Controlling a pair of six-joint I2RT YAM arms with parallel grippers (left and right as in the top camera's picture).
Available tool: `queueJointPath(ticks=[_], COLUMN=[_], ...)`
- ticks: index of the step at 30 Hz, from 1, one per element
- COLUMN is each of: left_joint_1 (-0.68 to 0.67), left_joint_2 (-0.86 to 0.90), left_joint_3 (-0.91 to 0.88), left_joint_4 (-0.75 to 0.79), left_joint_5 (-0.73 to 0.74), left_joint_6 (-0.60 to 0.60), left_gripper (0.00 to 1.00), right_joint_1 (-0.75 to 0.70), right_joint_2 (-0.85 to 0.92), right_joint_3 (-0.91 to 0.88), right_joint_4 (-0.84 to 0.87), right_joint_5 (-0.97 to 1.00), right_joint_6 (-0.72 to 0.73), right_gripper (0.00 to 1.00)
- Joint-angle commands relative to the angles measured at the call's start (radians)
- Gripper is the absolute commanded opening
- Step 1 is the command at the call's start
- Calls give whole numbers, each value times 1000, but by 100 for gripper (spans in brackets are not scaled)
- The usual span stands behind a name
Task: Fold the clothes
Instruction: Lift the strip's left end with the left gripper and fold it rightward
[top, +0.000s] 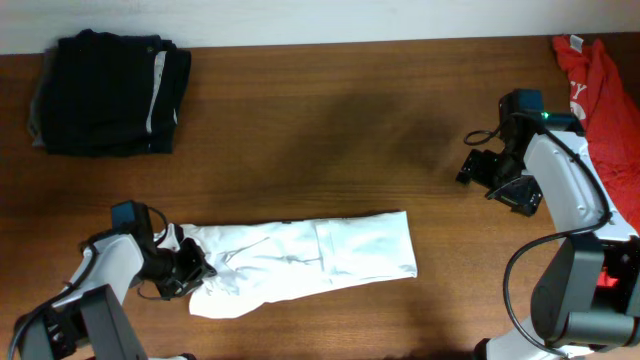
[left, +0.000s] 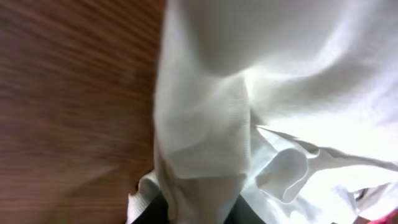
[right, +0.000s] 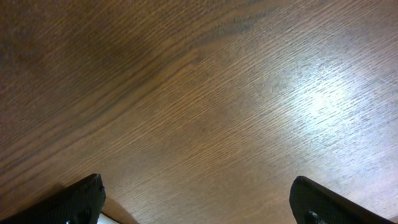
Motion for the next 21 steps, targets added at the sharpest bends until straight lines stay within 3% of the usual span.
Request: queueJointPath(ticks=[1, 10, 14, 18, 21], left_joint_1=[-17, -16, -29, -126, -278], left_joint_2=[41, 41, 39, 28, 24], left_joint_3=[7, 378, 565, 726, 767], left_joint_4=[-32, -307, -439, -541, -560], left_joint_5=[7, -245, -258, -258, -258], left_joint_6=[37, -2, -10, -9, -21], left_gripper=[1, 0, 1, 0, 1], right_joint_1=[-5, -5, -5, -5, -5], right_joint_2=[2, 2, 2, 2, 2], right_joint_3=[10, 10, 10, 10, 10], right_joint_4=[0, 0, 0, 0, 0], right_joint_5=[20, 20, 20, 20, 20], right_joint_6=[1, 1, 1, 1, 1], right_gripper=[98, 98, 98, 98, 99])
